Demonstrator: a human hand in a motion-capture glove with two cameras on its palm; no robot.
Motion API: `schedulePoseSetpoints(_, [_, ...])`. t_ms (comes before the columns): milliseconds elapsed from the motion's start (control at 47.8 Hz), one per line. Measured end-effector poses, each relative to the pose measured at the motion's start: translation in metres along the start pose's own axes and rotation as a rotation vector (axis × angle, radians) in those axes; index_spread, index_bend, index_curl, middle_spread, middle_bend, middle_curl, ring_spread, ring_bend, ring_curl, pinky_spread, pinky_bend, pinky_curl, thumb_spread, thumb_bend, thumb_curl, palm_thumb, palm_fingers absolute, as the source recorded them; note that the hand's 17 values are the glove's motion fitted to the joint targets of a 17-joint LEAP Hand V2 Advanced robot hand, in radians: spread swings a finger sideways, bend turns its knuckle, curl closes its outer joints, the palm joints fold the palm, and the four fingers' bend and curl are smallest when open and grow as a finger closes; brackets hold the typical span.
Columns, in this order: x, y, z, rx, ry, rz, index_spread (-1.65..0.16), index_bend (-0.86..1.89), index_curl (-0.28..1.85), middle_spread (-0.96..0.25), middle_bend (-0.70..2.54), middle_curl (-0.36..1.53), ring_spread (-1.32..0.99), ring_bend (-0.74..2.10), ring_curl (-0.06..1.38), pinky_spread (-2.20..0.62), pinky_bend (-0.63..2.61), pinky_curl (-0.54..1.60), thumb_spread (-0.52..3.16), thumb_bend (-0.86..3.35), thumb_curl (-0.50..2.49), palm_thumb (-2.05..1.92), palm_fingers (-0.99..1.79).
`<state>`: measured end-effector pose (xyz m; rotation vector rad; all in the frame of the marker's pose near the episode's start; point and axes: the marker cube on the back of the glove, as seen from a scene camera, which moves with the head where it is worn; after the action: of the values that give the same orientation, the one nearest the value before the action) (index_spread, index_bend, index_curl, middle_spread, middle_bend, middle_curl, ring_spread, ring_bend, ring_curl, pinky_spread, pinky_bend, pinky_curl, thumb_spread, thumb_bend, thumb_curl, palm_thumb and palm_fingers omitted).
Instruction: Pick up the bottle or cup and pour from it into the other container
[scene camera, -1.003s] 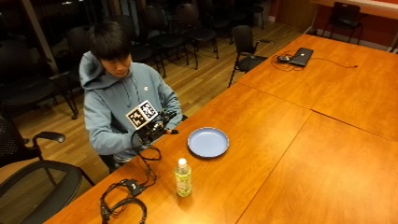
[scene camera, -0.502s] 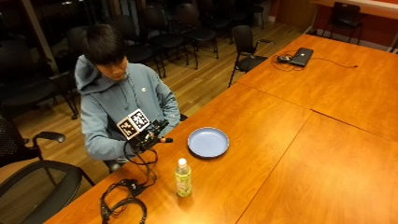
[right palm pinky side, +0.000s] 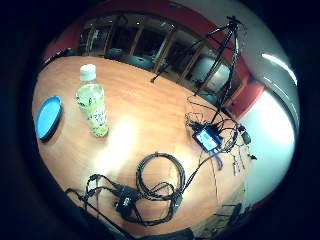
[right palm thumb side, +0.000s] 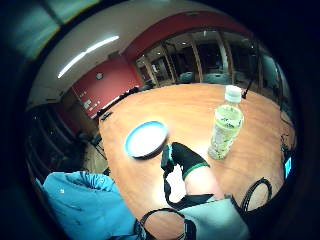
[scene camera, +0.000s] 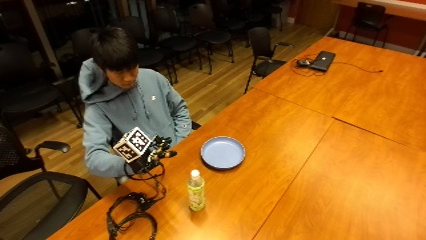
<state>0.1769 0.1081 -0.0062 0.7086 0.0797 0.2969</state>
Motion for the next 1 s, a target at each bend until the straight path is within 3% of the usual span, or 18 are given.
schedulePoseSetpoints(439, [0.039,0.005,0.013,-0.083,-0.171,0.02,-0.45,0.11,0.17,-0.05,0.18,0.28,0.09,0.29,0.28,0.25,0.56,0.24,0.92,-0.04,0.41,0.49,-0.1])
schedulePoseSetpoints(1003, [0.084,0.013,0.04,-0.131,-0.403,0.226,-0.44,0.1,0.14,-0.05,0.18,0.28,0.07,0.3,0.29,0.26,0.59,0.25,0.89,-0.04,0.36,0.36,-0.12])
